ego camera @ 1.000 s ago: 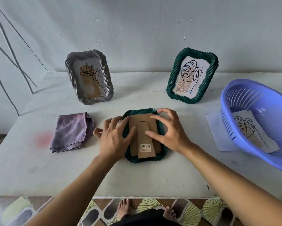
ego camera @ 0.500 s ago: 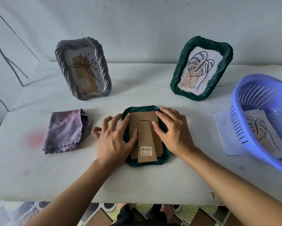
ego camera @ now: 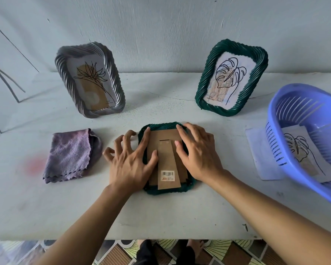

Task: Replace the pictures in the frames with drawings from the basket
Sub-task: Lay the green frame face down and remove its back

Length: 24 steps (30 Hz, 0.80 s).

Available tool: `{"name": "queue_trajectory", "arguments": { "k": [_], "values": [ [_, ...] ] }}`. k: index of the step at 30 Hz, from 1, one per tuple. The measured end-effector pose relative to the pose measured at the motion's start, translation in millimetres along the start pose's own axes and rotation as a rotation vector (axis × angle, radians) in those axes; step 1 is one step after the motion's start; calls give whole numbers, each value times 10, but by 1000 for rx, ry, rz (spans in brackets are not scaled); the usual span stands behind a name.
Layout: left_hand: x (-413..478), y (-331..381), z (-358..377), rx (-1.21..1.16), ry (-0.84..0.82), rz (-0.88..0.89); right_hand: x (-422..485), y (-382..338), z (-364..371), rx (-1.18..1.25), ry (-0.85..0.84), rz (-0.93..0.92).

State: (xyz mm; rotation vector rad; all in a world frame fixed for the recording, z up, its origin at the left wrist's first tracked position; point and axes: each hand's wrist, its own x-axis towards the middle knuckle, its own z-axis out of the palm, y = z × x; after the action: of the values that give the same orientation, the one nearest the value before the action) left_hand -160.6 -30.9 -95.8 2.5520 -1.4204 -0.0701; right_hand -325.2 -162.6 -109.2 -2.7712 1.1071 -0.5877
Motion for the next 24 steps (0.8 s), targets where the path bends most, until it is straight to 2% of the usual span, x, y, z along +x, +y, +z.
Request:
{"name": "queue_trajectory", "arguments": {
  "k": [11, 16, 21, 24],
  "values": [
    [108, 32, -71, -87, -44, -50, -12, -9, -27, 40, -25, 16],
    [45, 19, -41, -46, -2, -23, -15, -6, -67, 156, -36, 49],
    [-29, -127, -97, -289, -36, -44, -95, 47, -151, 480, 38, 138],
    [-199, -303, -127, -409, -65, 51, -297, 101, -222, 551, 20, 92]
  ]
}}
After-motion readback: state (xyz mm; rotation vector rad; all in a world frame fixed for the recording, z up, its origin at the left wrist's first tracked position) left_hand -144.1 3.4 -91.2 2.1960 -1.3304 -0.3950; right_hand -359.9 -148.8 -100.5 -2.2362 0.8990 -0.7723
